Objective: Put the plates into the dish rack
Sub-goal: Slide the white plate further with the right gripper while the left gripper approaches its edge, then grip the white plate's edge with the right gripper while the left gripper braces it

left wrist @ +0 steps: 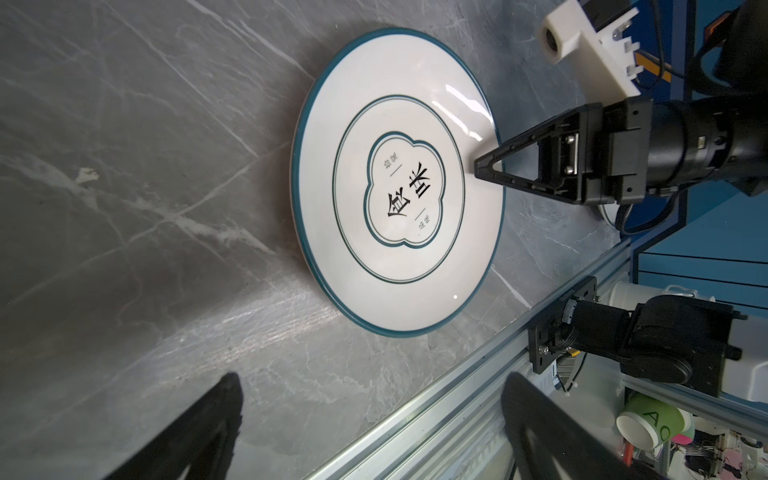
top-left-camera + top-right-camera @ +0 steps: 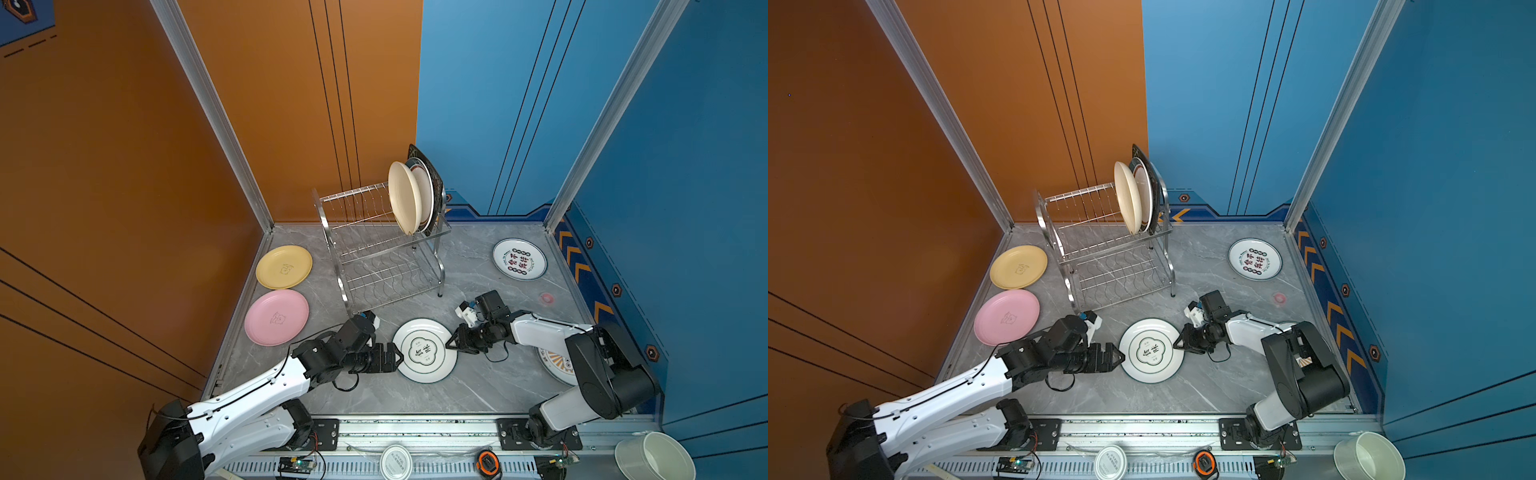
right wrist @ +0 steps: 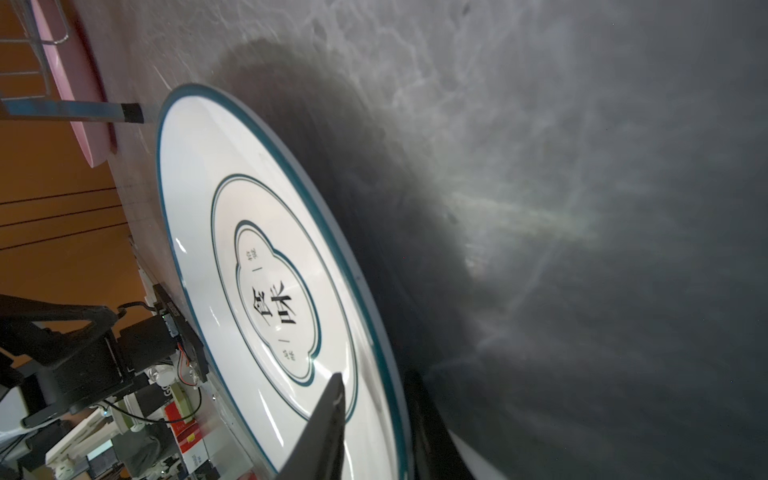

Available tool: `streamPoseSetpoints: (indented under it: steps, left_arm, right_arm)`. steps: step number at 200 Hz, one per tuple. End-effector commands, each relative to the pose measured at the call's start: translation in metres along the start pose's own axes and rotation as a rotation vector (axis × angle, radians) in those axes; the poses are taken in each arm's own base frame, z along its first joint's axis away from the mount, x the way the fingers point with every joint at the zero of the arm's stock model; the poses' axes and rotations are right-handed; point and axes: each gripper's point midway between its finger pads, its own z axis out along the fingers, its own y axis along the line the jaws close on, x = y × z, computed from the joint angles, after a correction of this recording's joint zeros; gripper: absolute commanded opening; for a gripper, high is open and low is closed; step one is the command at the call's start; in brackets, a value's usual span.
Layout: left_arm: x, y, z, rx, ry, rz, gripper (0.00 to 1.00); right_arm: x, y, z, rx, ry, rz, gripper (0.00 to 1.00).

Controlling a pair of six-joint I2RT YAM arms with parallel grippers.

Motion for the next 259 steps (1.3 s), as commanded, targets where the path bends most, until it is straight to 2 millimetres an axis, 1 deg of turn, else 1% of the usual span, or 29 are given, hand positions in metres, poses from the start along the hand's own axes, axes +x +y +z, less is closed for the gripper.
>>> streamPoseSetpoints:
  steps: [1,27,39,76,101,138,173,189,212,217,220,229,239,259]
  left_arm:
    - [0.000,0.004,-0.001,0.007,-0.015,-0.008,0.98]
    - [-0.001,0.006,-0.004,0.015,-0.022,-0.022,0.98]
    - [-0.001,0.007,-0.005,0.020,-0.024,-0.028,0.98]
    - [-0.004,0.011,-0.009,0.033,-0.030,-0.060,0.98]
    - [-0.009,0.013,-0.012,0.048,-0.042,-0.082,0.98]
    - [-0.015,0.016,-0.016,0.065,-0.049,-0.100,0.98]
    - [-0.025,0.009,-0.020,0.122,-0.065,-0.101,1.00]
    - [-0.032,0.004,-0.022,0.164,-0.083,-0.107,0.96]
    - [-0.042,-0.002,-0.024,0.226,-0.108,-0.128,0.88]
    - [-0.044,-0.004,-0.024,0.243,-0.115,-0.132,0.87]
    - [-0.045,-0.005,-0.025,0.253,-0.119,-0.135,0.82]
    - [-0.053,-0.012,-0.028,0.294,-0.146,-0.126,0.76]
    - [-0.056,-0.016,-0.029,0.317,-0.151,-0.126,0.71]
    - [-0.059,-0.021,-0.030,0.348,-0.158,-0.124,0.65]
  right_arm:
    - [0.005,-0.009,0.006,0.016,0.020,-0.003,0.14]
    - [0.004,-0.006,0.007,0.000,0.026,-0.002,0.03]
    - [0.003,-0.002,0.006,-0.011,0.024,-0.007,0.00]
    - [-0.003,0.019,-0.004,-0.084,0.002,-0.016,0.00]
    - [-0.007,0.039,-0.015,-0.137,-0.020,-0.029,0.00]
    - [-0.011,0.063,-0.033,-0.186,-0.042,-0.051,0.00]
    - [-0.009,0.089,-0.048,-0.228,-0.048,-0.084,0.00]
    - [-0.008,0.101,-0.055,-0.256,-0.057,-0.093,0.00]
    - [-0.009,0.116,-0.063,-0.288,-0.068,-0.111,0.00]
    - [-0.009,0.120,-0.065,-0.294,-0.071,-0.118,0.00]
    - [-0.009,0.120,-0.065,-0.294,-0.069,-0.117,0.00]
    - [-0.008,0.126,-0.067,-0.305,-0.069,-0.127,0.00]
    - [-0.008,0.132,-0.068,-0.317,-0.067,-0.136,0.00]
    - [-0.008,0.145,-0.071,-0.349,-0.066,-0.158,0.00]
